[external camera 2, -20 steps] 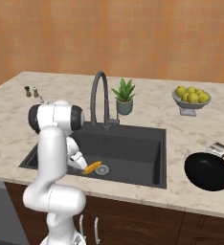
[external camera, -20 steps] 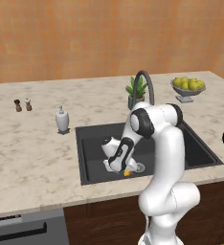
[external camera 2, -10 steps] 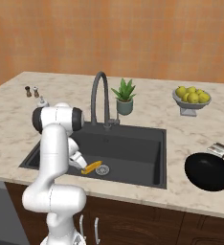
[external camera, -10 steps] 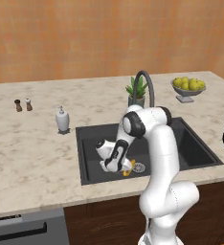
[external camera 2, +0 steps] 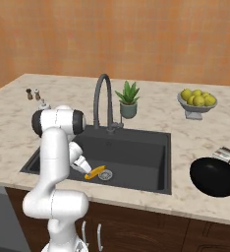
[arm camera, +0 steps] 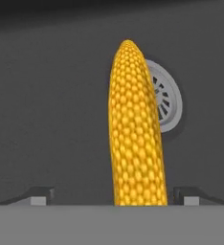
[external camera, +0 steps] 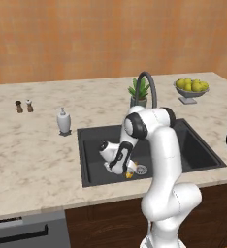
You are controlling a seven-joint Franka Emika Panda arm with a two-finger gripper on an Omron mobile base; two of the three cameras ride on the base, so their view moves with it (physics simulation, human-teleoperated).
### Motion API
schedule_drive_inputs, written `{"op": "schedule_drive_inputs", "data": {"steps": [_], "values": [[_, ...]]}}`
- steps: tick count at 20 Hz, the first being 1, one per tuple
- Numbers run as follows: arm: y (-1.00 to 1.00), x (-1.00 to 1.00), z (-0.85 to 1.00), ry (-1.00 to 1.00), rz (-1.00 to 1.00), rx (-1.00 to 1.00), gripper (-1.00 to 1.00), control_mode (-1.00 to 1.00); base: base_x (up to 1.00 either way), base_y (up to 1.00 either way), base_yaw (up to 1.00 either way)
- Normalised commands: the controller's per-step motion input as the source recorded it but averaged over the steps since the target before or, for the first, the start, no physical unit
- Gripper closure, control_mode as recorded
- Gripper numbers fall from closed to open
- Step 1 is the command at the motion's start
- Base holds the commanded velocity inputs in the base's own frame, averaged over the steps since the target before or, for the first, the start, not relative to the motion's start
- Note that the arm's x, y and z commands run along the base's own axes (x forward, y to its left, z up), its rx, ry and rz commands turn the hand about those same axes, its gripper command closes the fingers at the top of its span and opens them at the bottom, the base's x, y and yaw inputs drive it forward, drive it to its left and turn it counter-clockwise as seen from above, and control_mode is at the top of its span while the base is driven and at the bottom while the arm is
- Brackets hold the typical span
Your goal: Pick the corn from the sink and place it in the bowl. Then pick the bowl and place it in the microwave. Then close the microwave door and press the start button.
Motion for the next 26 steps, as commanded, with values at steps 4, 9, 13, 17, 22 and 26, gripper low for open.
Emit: {"op": "schedule_drive_inputs", "data": {"steps": [4, 9, 13, 17, 22, 26], "values": [[-0.37, 0.05, -0.16, -0.03, 0.00, 0.00, -1.00, -1.00, 0.00, 0.00, 0.00], [-0.21, 0.02, -0.34, 0.00, 0.00, 0.00, 1.00, -1.00, 0.00, 0.00, 0.00], [-0.08, 0.00, -0.13, 0.00, 0.00, 0.00, 1.00, -1.00, 0.00, 0.00, 0.00], [-0.03, 0.00, -0.03, 0.03, 0.00, -0.01, 1.00, -1.00, 0.00, 0.00, 0.00], [-0.03, -0.34, 0.30, -0.06, 0.07, 0.00, 1.00, -1.00, 0.00, 0.00, 0.00], [0.26, -0.83, 0.91, -0.17, 0.10, 0.00, 1.00, -1.00, 0.00, 0.00, 0.00]]}}
